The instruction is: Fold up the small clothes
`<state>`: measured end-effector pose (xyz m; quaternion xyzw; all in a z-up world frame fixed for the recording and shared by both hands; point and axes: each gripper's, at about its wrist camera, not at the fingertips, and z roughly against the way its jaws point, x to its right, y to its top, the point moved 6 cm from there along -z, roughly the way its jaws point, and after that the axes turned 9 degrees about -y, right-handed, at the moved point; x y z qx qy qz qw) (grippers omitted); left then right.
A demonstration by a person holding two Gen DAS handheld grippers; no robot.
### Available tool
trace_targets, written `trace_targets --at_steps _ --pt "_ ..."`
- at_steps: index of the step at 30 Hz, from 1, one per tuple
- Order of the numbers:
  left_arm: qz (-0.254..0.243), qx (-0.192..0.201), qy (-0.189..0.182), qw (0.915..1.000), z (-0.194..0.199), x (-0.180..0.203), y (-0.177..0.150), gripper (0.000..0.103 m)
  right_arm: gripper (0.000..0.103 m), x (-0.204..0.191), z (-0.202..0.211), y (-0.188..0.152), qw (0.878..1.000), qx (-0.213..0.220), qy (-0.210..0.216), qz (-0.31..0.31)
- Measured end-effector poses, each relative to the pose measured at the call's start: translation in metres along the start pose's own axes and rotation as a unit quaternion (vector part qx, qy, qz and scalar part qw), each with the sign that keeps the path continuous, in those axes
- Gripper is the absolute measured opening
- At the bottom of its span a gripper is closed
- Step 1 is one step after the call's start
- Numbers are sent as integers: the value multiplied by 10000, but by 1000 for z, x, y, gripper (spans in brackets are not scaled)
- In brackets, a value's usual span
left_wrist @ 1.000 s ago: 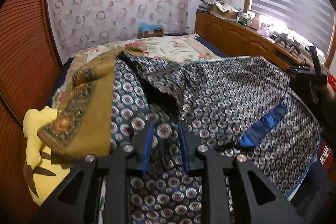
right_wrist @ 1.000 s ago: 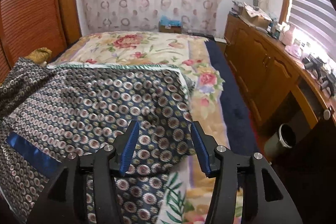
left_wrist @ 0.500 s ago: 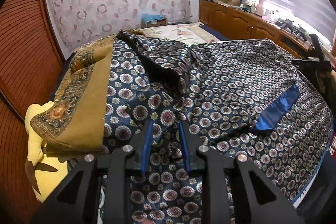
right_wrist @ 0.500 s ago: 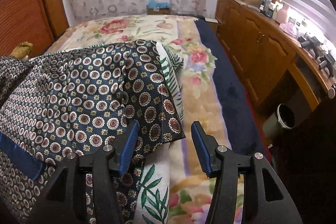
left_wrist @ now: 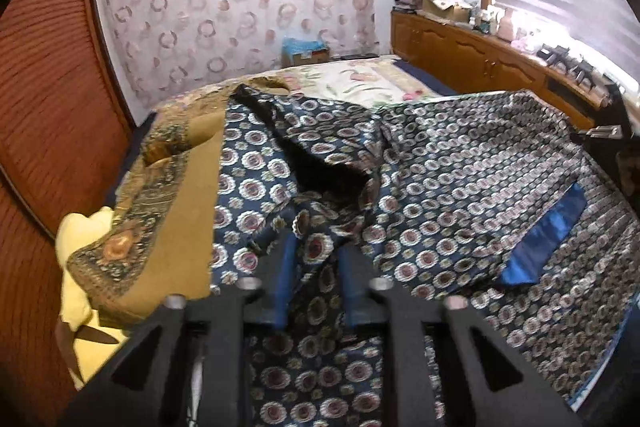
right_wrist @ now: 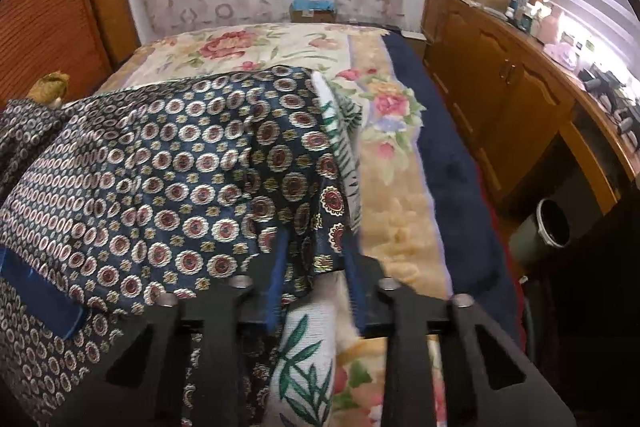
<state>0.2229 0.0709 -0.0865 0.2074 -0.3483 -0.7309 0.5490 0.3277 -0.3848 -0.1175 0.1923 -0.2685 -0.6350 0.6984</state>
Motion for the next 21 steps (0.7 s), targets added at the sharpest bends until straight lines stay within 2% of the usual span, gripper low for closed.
trace_targets --at_steps 4,9,13,18,21 --pt "51 248 -61 9997 13 1 8 0 1 -5 12 1 9996 274 25 89" --pt "108 509 -243 9983 42 3 18 0 0 -8 43 7 9977 656 168 -17" --pt "266 560 -520 9967 62 1 18 0 0 -12 74 13 9947 948 390 -89" --pt "429 485 -613 9960 82 -8 -4 0 0 -20 107 3 9922 1060 661 -16" --pt "534 443 -611 9957 90 -16 -20 0 0 -27 122 -19 9923 984 733 145"
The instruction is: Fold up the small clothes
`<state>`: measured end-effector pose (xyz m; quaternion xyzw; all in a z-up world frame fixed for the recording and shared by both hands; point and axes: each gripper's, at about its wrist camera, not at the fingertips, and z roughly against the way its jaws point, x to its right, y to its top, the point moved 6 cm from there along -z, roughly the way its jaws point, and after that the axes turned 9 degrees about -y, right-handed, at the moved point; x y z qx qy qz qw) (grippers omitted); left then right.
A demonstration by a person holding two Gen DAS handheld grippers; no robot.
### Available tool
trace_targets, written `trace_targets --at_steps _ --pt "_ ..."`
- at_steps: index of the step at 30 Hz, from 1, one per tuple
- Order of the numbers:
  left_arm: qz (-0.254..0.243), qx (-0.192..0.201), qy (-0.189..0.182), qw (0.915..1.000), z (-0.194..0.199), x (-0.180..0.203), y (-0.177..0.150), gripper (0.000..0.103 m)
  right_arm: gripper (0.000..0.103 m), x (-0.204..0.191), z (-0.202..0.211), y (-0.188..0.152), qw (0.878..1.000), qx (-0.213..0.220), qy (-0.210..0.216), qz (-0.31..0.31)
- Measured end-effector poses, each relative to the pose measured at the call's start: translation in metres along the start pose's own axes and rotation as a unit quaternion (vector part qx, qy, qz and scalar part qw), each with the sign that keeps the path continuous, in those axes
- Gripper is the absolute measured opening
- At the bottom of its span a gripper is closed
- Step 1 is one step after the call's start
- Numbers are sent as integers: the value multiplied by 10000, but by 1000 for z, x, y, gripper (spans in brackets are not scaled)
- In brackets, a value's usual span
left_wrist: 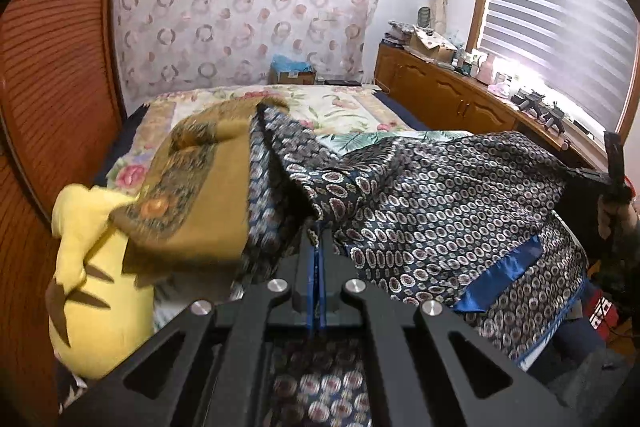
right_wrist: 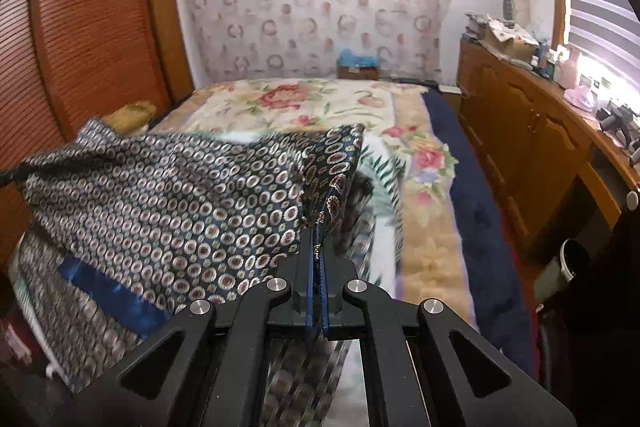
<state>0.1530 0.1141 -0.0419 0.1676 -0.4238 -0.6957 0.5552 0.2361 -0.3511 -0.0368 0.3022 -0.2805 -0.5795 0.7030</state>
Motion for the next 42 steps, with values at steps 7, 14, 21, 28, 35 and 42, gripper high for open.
trace_targets --at_steps 7,14,21,28,35,42 --pt "191 -81 63 9998 14 -11 -28 0 0 -11 38 -44 9993 -349 78 100" --pt "251 -198 60 9995 16 -6 -49 0 0 -14 60 -86 9972 -738 138 1" --pt "235 -119 120 9996 25 -6 -46 14 2 -29 50 -104 9950 -957 55 265" --pt "67 -19 97 9999 32 7 -39 20 48 -30 59 -72 9984 -459 -81 330" --pt "-4 -26 275 9996 20 12 -41 22 51 -17 28 -26 9993 -154 -239 236" --pt "199 -117 376 9990 7 0 -52 23 51 6 -59 12 9981 -442 -417 -30"
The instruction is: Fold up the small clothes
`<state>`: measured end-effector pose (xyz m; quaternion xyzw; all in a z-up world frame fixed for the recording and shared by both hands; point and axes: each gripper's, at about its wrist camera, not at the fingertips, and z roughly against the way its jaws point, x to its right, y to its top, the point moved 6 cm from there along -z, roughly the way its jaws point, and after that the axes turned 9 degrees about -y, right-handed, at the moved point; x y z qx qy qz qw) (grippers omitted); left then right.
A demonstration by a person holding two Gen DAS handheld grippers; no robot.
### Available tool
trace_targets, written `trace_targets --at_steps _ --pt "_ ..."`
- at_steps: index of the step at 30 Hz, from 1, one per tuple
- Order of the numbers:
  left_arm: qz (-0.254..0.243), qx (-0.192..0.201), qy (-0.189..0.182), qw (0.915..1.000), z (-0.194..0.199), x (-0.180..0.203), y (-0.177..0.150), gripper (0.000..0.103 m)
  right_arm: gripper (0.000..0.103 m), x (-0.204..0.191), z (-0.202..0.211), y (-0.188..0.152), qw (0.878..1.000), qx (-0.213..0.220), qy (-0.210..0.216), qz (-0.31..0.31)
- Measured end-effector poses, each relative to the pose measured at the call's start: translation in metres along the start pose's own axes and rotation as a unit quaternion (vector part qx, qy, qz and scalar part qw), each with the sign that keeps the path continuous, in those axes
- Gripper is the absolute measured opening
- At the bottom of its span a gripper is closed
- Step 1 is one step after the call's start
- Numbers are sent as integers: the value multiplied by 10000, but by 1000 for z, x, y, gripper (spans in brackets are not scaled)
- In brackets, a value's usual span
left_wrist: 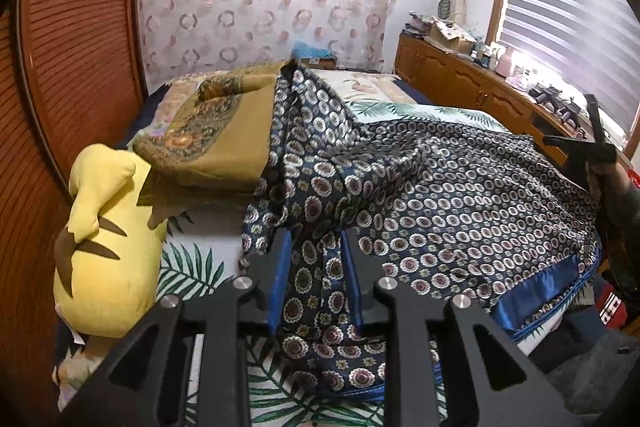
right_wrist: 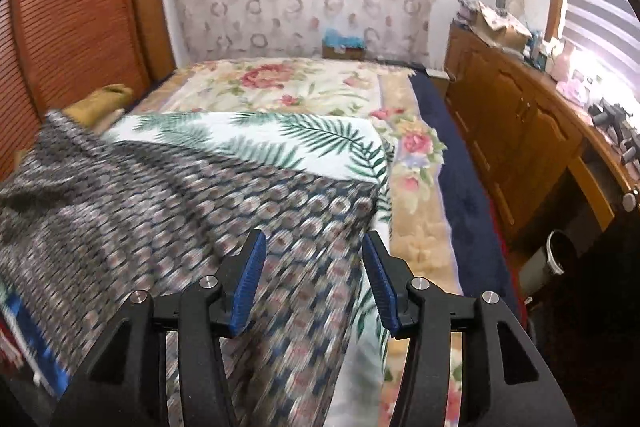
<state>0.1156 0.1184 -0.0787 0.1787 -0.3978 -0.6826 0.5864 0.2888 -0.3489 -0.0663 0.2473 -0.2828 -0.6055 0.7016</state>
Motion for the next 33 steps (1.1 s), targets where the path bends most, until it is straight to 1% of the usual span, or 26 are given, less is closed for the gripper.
trace_targets --at_steps 5,6,7,10,11,12,13,15,16,18,20,22,26,27,28,29,30,32,33 --pt "109 -90 24 9999 -9 -6 -8 23 50 19 -52 12 9986 -385 -210 -288" --pt "122 -101 24 9999 -9 -7 -10 23 48 22 -60 13 9981 -452 -186 -377" --pt "139 -109 24 9998 -10 -8 -12 23 44 25 -66 13 9976 -504 -121 -457" --pt "183 -133 23 9997 -13 -10 -17 23 29 27 -77 13 9966 -601 -16 -561" --pt "189 -135 18 9997 -13 -10 -16 23 18 26 -79 13 9966 -615 30 -551" --pt "199 -128 12 9997 -12 -10 -17 23 11 24 -80 14 9968 -608 62 -513" --pt "205 -123 11 9997 -12 -10 -17 23 7 22 -80 14 9972 -572 99 -470" --pt "203 -122 13 9997 -12 -10 -17 23 3 19 -74 17 9984 -404 183 -347" --pt "204 -125 6 9997 -12 -10 -17 23 3 18 -71 19 9989 -327 128 -301" --pt "192 -112 23 9998 -11 -10 -17 23 2 23 -60 25 9992 -81 -261 -280" --pt "211 -95 25 9997 -9 -11 -18 23 2 35 -50 31 9969 107 -595 -505" --pt "232 -60 21 9997 -7 -12 -18 23 2 39 -47 33 9960 96 -718 -528" --pt "203 -106 162 9996 -8 -18 -21 23 5 37 -49 32 9959 -58 -798 -430" --pt "198 -128 208 9995 -8 -20 -21 24 11 36 -47 32 9961 -55 -771 -418" --pt "193 -141 254 9994 -8 -21 -22 24 13 36 -44 34 9961 -45 -778 -424" --pt "189 -154 284 9993 -8 -21 -23 24 21 35 -40 34 9960 -25 -788 -417" --pt "186 -171 315 9992 -8 -23 -24 24 33 33 -35 34 9963 6 -775 -364" --pt "207 -200 370 9989 -10 -27 -26 24 51 25 -26 32 9971 116 -709 -232" --pt "216 -198 414 9987 -11 -29 -27 24 53 19 -19 30 9977 191 -636 -156"
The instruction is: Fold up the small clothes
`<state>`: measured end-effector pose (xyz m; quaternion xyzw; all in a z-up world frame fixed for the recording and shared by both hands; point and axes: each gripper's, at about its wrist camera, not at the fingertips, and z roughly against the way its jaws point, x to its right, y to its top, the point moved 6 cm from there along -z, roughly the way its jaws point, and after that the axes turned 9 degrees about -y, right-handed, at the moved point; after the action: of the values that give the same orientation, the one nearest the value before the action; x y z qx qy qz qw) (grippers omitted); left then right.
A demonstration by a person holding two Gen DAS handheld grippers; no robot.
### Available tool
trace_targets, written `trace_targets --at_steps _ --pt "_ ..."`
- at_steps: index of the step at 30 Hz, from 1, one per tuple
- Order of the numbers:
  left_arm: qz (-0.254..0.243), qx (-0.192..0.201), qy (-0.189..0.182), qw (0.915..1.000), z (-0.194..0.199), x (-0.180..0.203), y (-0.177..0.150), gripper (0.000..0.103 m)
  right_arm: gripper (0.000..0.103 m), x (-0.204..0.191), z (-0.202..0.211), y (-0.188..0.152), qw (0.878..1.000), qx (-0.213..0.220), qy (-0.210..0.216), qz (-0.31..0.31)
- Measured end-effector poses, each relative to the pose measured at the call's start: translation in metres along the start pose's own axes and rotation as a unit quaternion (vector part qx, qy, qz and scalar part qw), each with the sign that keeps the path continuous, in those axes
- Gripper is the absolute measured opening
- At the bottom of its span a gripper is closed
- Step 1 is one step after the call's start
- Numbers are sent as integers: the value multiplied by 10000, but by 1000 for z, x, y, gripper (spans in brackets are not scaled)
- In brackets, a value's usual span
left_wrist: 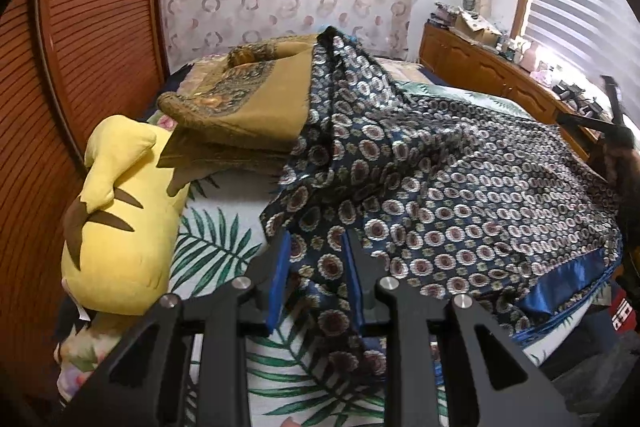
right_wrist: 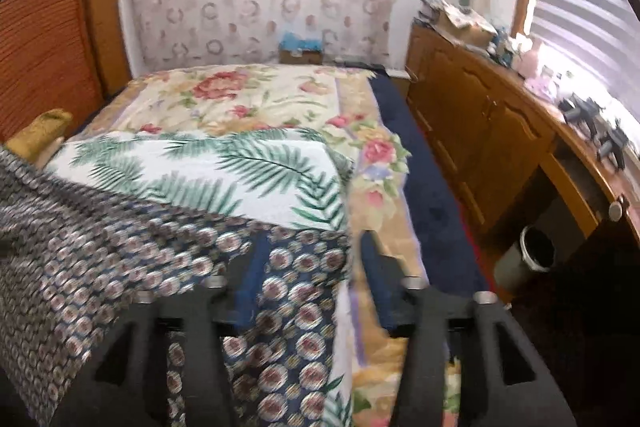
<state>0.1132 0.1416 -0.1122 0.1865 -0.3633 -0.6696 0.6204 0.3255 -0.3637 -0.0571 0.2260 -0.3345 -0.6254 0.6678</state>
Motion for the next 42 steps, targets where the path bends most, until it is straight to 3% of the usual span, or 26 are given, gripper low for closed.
trace_targets --at_steps 7,11,16,24,25,27,29,35,42 --pt "9 -31 250 9997 -9 -12 2 24 55 -41 44 -26 9973 230 459 529" --pt "86 -151 132 9998 -18 -18 3 25 56 -67 61 -44 9940 287 754 733" --pt "305 -587 -169 9977 -38 -21 -9 26 56 -94 70 -59 9900 259 1029 928" --pt "433 -547 -230 9973 -43 -23 -2 26 56 -123 71 -87 9847 73 1236 1223" --pt "429 -558 -217 9973 -44 -24 0 26 57 -125 71 -90 9840 57 1257 1264" --pt "371 -581 -158 9975 -47 -23 3 26 75 -128 71 -98 9836 -31 1259 1288" --pt "283 -594 -87 9978 -50 -23 5 26 81 -131 72 -106 9822 -112 1404 1240" --pt "125 -633 47 9979 -58 -23 11 26 81 -137 71 -126 9799 -237 1419 1384" --pt "80 -604 -12 9981 -59 -22 11 26 81 -132 70 -127 9809 -260 1444 1273"
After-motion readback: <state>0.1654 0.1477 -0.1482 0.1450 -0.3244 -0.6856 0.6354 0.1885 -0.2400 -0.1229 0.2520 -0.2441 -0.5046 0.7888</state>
